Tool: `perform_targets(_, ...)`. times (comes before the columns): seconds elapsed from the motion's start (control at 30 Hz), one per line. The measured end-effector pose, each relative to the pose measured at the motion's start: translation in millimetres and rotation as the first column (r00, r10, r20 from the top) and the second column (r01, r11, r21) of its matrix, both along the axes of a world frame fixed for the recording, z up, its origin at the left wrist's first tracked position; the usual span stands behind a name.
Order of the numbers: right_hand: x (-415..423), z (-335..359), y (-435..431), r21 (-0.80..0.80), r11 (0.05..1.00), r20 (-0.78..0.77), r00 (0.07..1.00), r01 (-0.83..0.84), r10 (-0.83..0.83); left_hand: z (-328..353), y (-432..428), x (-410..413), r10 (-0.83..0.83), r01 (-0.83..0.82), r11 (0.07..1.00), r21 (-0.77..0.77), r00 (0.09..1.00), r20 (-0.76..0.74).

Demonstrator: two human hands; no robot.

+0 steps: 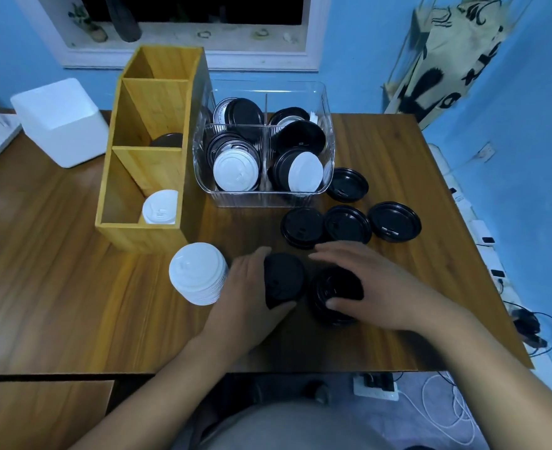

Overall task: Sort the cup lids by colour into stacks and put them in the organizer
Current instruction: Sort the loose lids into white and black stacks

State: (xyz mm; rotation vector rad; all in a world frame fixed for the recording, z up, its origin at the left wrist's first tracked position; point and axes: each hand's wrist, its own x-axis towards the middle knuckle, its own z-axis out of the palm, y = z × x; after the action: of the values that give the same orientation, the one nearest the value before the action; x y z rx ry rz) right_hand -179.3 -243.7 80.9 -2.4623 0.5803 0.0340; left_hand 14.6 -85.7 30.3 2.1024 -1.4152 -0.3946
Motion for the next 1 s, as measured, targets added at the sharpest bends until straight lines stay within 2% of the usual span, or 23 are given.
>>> perform_targets(0.1,21.7,12.3,2.1,-0.01,0.996,-0.025,0.996,-0.086,0.086,14.0,7.4,5.7,0.0,-0.007,0.994,-0.108,0.997,-0.072)
perform_targets(0.27,35.5,31.0,1.0,-0.028,0.987,0.017,0.987,-0.158,0.158,40.3,2.0,-0.9,-0.187,0.138,0.955,-0.262,0.967,-0.172)
perform_targets(0.37,20.9,36.3,-5.2,-0.056,0.995,0.051,0.995,-0.088,0.091,42.8,-9.6,-6.9,-0.275,0.202,0.936,-0.29,0.932,-0.237)
perform_targets(0.47,-9.3,36.8,-17.8,-0.065,0.995,0.122,0.99,0.075,-0.066,29.9,-15.5,-10.3,-0.282,0.229,0.952,-0.201,0.914,-0.293)
perform_targets(0.53,-28.7,32.6,-24.9,-0.033,0.986,0.14,0.977,0.165,-0.159,15.9,-14.5,-14.6,-0.266,0.255,0.964,-0.075,0.929,-0.256)
perform_targets(0.6,-40.3,25.0,-25.6,-0.014,0.982,0.123,0.975,0.189,-0.186,0.1,-14.1,-21.1,-0.278,0.284,0.959,0.003,0.94,-0.198)
perform_targets(0.83,-32.1,-5.3,-9.2,0.024,0.995,0.077,0.992,0.099,-0.1,-23.4,-28.8,-34.9,-0.258,0.254,0.965,-0.068,0.964,-0.064)
perform_targets(1.0,-31.7,-18.0,-2.1,0.014,0.997,0.026,0.997,0.074,-0.074,-28.2,-29.2,-35.0,-0.266,0.262,0.96,-0.102,0.963,-0.032)
